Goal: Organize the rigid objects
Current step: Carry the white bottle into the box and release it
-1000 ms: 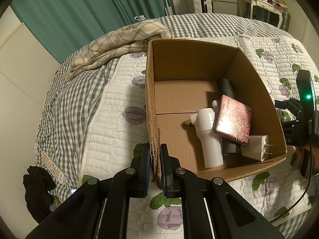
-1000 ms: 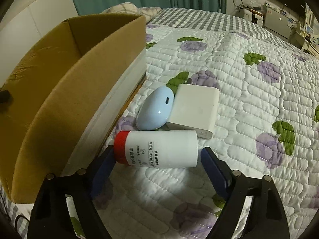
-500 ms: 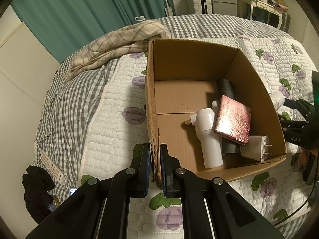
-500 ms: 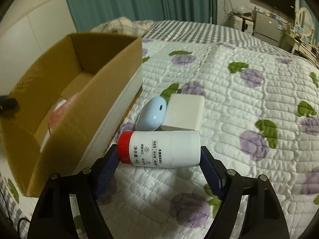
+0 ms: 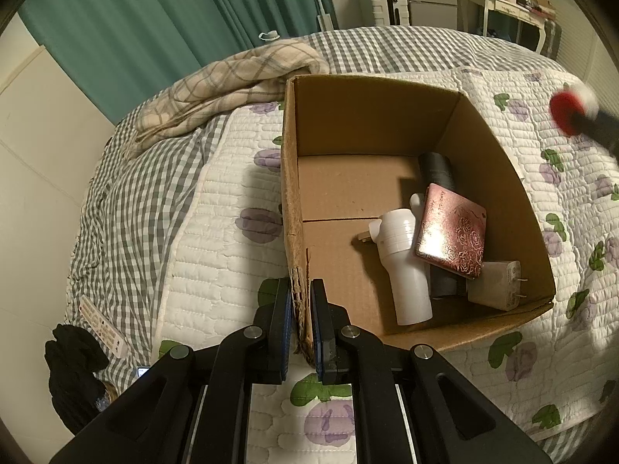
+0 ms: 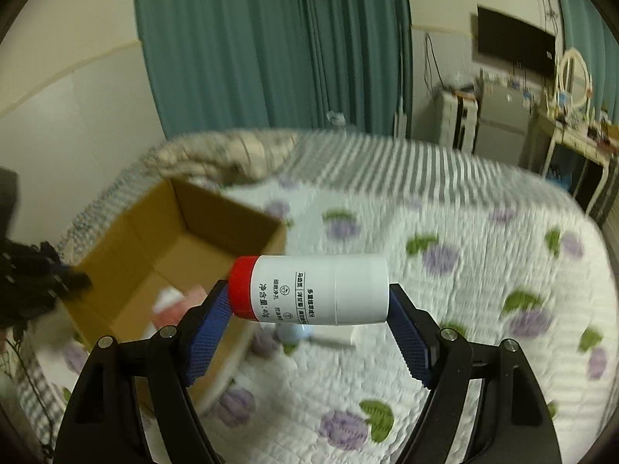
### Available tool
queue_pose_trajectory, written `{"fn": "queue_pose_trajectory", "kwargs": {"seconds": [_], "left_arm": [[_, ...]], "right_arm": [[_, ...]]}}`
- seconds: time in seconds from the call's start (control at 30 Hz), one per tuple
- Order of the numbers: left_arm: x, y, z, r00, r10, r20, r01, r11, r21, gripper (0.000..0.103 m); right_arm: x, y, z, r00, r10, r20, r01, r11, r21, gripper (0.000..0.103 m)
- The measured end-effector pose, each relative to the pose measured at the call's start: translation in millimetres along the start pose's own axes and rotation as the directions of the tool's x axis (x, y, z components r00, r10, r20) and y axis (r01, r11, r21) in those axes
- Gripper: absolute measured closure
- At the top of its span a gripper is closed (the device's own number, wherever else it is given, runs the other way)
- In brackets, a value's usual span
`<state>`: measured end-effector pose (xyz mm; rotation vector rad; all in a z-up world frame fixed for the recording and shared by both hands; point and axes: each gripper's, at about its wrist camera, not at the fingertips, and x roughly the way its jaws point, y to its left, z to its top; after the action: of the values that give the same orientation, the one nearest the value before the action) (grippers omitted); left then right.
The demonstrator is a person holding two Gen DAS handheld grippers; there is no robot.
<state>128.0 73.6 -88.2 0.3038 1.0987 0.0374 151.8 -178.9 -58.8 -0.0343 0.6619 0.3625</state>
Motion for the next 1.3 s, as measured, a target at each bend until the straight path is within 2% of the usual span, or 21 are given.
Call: {"fn": "queue_pose_trajectory", "kwargs": {"seconds": [0.13,0.27,0.4,0.63,0.87,1.1,1.17,1.23,1.3], "left_arm": [[0.0,-0.3,0.3,1.000,0.001,0.000,-0.001,1.000,0.000,0.095],[0.0,-0.3,0.3,1.000,0.000,0.000,0.000,1.000,-0.001,0.095],[0.2,-0.2,0.4,1.000,0.000,0.001,0.000,1.000,-0.001,0.095],[-1.2,0.5,0.2,1.000,-0.001,0.002,0.001,1.000,0.004,0.095],[-1.2,0.2,-1.3,1.000,-0.001,0.006,0.001,1.000,0.006,0.095],[-0.3,-0.6,-1.6,1.000,-0.004,0.006,0.004,1.000,0.004,0.095],[-0.1,-1.4,-0.9,1.000,-0.002,0.005,0.002,1.000,0.008,0.095],[-0.2,-1.2,-0.6,1.000,-0.003,0.006,0.003,1.000,0.007,0.095],[0.7,-1.6,-0.9,1.000,-0.004,0.005,0.004,1.000,0.005,0.095]], "right_arm": [[-19.6,22.6,23.5,0.998,0.035,0.054,-0.032,0.998,-0.056,0.024],[-24.2,53.6,30.3,0.994,0.095,0.056,-0.087,0.989,-0.119,0.024],[-7.6,87.4,20.0,0.990,0.139,0.007,-0.135,0.972,-0.194,0.024],[38.5,122.2,-13.9,0.977,0.170,-0.125,-0.195,0.955,-0.226,0.025],[70.2,127.1,-29.4,0.957,0.190,-0.219,-0.230,0.958,-0.174,0.025],[75.8,129.9,-31.6,0.954,0.198,-0.227,-0.237,0.957,-0.164,0.025],[70.8,132.4,-28.2,0.955,0.202,-0.215,-0.242,0.954,-0.178,0.023],[65.7,133.7,-24.8,0.964,0.187,-0.189,-0.224,0.955,-0.197,0.006],[57.9,132.7,-23.1,0.973,0.168,-0.156,-0.199,0.957,-0.209,0.005]]}}
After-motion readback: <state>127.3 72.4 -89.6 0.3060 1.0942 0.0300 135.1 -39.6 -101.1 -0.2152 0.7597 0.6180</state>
